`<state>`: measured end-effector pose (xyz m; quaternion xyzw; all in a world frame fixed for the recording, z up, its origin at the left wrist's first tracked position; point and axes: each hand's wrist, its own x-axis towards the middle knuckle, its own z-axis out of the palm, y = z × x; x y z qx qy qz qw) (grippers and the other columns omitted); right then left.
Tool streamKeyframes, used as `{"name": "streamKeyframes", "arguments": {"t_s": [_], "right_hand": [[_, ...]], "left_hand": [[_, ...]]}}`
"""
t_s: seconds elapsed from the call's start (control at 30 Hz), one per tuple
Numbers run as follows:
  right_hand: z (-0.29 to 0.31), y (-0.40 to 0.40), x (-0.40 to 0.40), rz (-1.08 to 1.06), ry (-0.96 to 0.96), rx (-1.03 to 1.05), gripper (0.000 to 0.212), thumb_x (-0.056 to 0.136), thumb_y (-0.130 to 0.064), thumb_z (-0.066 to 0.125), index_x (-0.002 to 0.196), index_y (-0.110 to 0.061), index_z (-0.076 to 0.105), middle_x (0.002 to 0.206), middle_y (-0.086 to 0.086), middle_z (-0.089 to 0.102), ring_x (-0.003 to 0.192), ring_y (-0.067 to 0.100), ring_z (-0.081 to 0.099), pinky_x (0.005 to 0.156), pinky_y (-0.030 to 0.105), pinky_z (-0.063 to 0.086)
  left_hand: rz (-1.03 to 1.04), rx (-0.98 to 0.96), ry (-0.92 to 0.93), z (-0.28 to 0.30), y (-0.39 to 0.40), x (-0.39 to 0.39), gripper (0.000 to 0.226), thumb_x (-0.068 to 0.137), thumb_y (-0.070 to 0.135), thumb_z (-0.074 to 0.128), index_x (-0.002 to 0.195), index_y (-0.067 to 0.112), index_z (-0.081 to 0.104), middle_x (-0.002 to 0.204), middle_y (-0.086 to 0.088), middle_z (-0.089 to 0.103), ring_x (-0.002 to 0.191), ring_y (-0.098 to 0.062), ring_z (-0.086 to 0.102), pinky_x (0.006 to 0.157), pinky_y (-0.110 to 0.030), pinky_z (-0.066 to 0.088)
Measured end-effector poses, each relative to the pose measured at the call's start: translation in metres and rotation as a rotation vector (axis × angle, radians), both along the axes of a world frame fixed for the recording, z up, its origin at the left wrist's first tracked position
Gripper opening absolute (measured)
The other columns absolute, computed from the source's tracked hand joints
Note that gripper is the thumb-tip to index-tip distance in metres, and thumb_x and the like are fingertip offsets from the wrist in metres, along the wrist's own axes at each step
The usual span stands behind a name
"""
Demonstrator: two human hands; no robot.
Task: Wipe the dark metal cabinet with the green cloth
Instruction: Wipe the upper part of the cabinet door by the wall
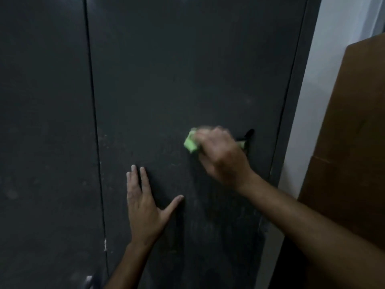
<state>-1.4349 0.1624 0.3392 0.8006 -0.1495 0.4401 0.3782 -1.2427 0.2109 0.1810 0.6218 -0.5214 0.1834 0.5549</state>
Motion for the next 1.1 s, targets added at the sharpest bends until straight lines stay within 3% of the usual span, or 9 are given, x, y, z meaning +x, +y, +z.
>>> {"name": "streamKeyframes", "arguments": {"t_s": [0.1, 0.3, 0.5, 0.63, 0.7, 0.87, 0.93, 1.03, 1.1], "right_hand": [[0.002, 0.0, -0.027, -0.019, 0.323, -0.056, 0.027, 0.088, -0.012, 0.067, 0.114, -0.007, 0.07, 0.113, 0.013, 0.068, 0.084, 0.032, 0.062, 0.068, 0.042, 0.049], [0.045, -0.009, -0.009, -0.009, -0.402, 0.074, 0.029, 0.087, -0.014, 0.065, 0.116, -0.014, 0.069, 0.107, 0.016, 0.06, 0.09, 0.032, 0.053, 0.073, 0.046, 0.048], [-0.003, 0.004, -0.008, -0.037, 0.313, -0.007, 0.024, 0.085, -0.019, 0.066, 0.108, -0.016, 0.072, 0.101, 0.013, 0.065, 0.08, 0.031, 0.059, 0.068, 0.04, 0.046], [0.059, -0.006, 0.004, -0.023, -0.279, 0.044, 0.025, 0.083, -0.017, 0.067, 0.108, -0.015, 0.07, 0.101, 0.011, 0.062, 0.085, 0.031, 0.056, 0.071, 0.042, 0.043], [0.044, -0.004, 0.024, 0.01, -0.354, 0.079, 0.028, 0.082, -0.016, 0.067, 0.109, -0.015, 0.071, 0.104, 0.012, 0.062, 0.088, 0.031, 0.057, 0.073, 0.041, 0.044], [0.007, 0.006, 0.033, -0.025, 0.458, -0.038, 0.027, 0.085, -0.018, 0.066, 0.112, -0.018, 0.07, 0.106, 0.011, 0.065, 0.085, 0.028, 0.06, 0.072, 0.039, 0.045], [0.046, -0.003, 0.035, -0.03, 0.282, -0.063, 0.027, 0.085, -0.019, 0.066, 0.111, -0.016, 0.069, 0.104, 0.011, 0.064, 0.085, 0.03, 0.058, 0.073, 0.04, 0.044], [0.072, -0.005, 0.049, 0.005, -0.272, 0.039, 0.027, 0.083, -0.016, 0.066, 0.11, -0.016, 0.07, 0.102, 0.01, 0.062, 0.086, 0.031, 0.056, 0.073, 0.043, 0.044], [0.036, 0.0, 0.068, 0.037, -0.218, 0.048, 0.025, 0.083, -0.015, 0.066, 0.108, -0.015, 0.071, 0.103, 0.011, 0.064, 0.084, 0.033, 0.057, 0.072, 0.042, 0.044]], "left_hand": [[-0.003, 0.002, 0.01, 0.0, 0.0, 0.0, 0.12, 0.072, 0.08, 0.058, 0.16, 0.016, 0.007, 0.169, -0.002, -0.003, 0.155, -0.021, -0.002, 0.125, -0.032, 0.004], [-0.009, 0.021, 0.059, 0.004, 0.003, -0.006, 0.123, 0.07, 0.079, 0.062, 0.16, 0.017, 0.004, 0.168, 0.003, -0.005, 0.155, -0.016, -0.005, 0.123, -0.04, 0.012], [0.048, 0.114, 0.171, 0.011, 0.011, -0.007, 0.139, 0.061, 0.082, 0.066, 0.159, 0.007, 0.0, 0.167, -0.007, -0.01, 0.154, -0.02, -0.012, 0.123, -0.038, 0.005], [0.017, 0.153, 0.225, 0.01, 0.015, -0.002, 0.141, 0.058, 0.082, 0.065, 0.158, 0.009, -0.002, 0.167, -0.002, -0.015, 0.153, -0.019, -0.011, 0.121, -0.036, 0.005], [0.005, 0.145, 0.212, 0.008, 0.02, 0.007, 0.14, 0.058, 0.081, 0.065, 0.159, 0.01, -0.001, 0.166, 0.002, -0.016, 0.153, -0.016, -0.011, 0.12, -0.035, 0.005], [0.04, 0.174, 0.224, 0.007, 0.029, 0.04, 0.14, 0.059, 0.073, 0.073, 0.158, 0.007, -0.001, 0.167, -0.006, -0.013, 0.154, -0.023, -0.008, 0.121, -0.036, 0.007], [0.032, 0.181, 0.268, 0.008, 0.029, 0.049, 0.144, 0.055, 0.075, 0.073, 0.159, 0.006, -0.001, 0.167, -0.006, -0.013, 0.154, -0.023, -0.008, 0.121, -0.037, 0.008], [-0.007, 0.184, 0.303, 0.007, 0.028, 0.055, 0.149, 0.053, 0.076, 0.075, 0.159, 0.009, -0.005, 0.166, 0.0, -0.016, 0.153, -0.02, -0.011, 0.12, -0.037, 0.008], [-0.01, 0.177, 0.303, 0.006, 0.029, 0.057, 0.149, 0.053, 0.076, 0.075, 0.159, 0.009, -0.005, 0.166, 0.0, -0.016, 0.153, -0.019, -0.011, 0.119, -0.036, 0.008]]}}
